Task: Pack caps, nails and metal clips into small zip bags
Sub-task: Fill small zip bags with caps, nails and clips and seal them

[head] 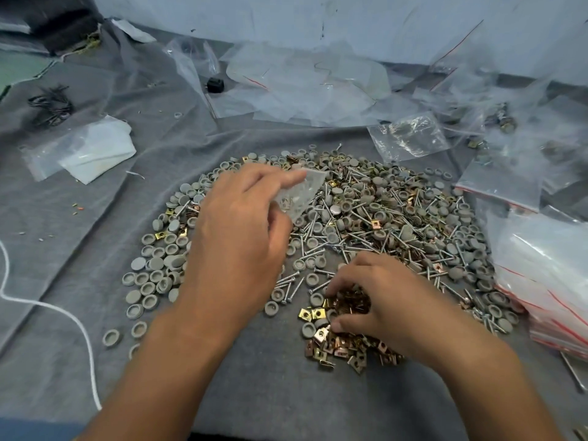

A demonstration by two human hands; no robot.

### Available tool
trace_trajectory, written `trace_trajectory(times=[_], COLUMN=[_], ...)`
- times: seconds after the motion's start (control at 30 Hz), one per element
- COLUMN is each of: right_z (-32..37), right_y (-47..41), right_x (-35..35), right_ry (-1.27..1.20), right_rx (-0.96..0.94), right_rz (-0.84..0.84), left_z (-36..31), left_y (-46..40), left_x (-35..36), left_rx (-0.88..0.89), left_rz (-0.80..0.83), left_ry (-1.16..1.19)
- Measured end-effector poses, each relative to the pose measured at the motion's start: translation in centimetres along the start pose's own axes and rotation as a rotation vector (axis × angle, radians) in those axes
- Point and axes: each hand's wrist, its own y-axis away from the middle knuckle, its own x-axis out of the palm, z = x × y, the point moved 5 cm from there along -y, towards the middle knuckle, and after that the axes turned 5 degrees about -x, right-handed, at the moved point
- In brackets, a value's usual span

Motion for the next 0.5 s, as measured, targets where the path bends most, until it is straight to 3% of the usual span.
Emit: trace_trajectory(times=[0.23,0.4,0.5], right_z=[-0.3,-1.4,-1.6], right_y=[-0.1,0.2,0.9], right_x=[-0.3,-1.2,-2.6], right_ry=[0.036,-0.192,-0.525], right_rx=[-0.019,-0.005,-0.065], right_rz=[-0.138,-0.168,-0.26], left_z=[-0.4,-0.5,-0.6], left_y=[0.6,0.7,0.8], left_x=[1.3,1.9,2.2], left_rx=[0.041,0.039,0.043], left_rz=[0.151,0.229,0.26], left_ry=[0.014,-0.008,0.001])
